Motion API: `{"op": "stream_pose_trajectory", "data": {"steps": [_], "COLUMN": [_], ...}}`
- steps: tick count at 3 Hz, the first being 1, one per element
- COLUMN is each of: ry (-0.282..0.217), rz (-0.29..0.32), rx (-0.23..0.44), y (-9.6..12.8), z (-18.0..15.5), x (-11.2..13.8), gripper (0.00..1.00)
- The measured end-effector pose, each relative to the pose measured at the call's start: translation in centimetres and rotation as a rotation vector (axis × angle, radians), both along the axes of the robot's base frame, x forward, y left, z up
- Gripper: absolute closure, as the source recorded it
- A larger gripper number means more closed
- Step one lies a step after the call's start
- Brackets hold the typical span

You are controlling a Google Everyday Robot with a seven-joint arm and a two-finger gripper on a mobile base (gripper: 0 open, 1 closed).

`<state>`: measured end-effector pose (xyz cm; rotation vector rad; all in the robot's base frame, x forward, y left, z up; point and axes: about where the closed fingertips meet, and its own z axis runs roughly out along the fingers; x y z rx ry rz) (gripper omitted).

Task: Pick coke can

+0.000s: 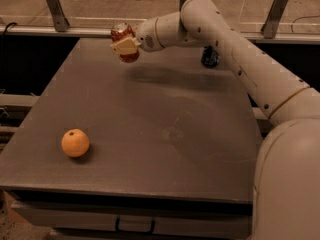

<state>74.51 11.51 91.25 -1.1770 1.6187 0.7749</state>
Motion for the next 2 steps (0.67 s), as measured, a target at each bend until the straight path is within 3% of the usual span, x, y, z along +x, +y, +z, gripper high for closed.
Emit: {"op": "stream_pose_trajectory", "data": {"steps": [1,2], "ry": [-0.094,-0.106], "rz": [0.091,0.106], "rx": [0.09,0.092], "y": [-0.63,-0.18], "z": [5.4,5.62], "x": [-2.28,-2.52], "gripper": [1.0,1.0]}}
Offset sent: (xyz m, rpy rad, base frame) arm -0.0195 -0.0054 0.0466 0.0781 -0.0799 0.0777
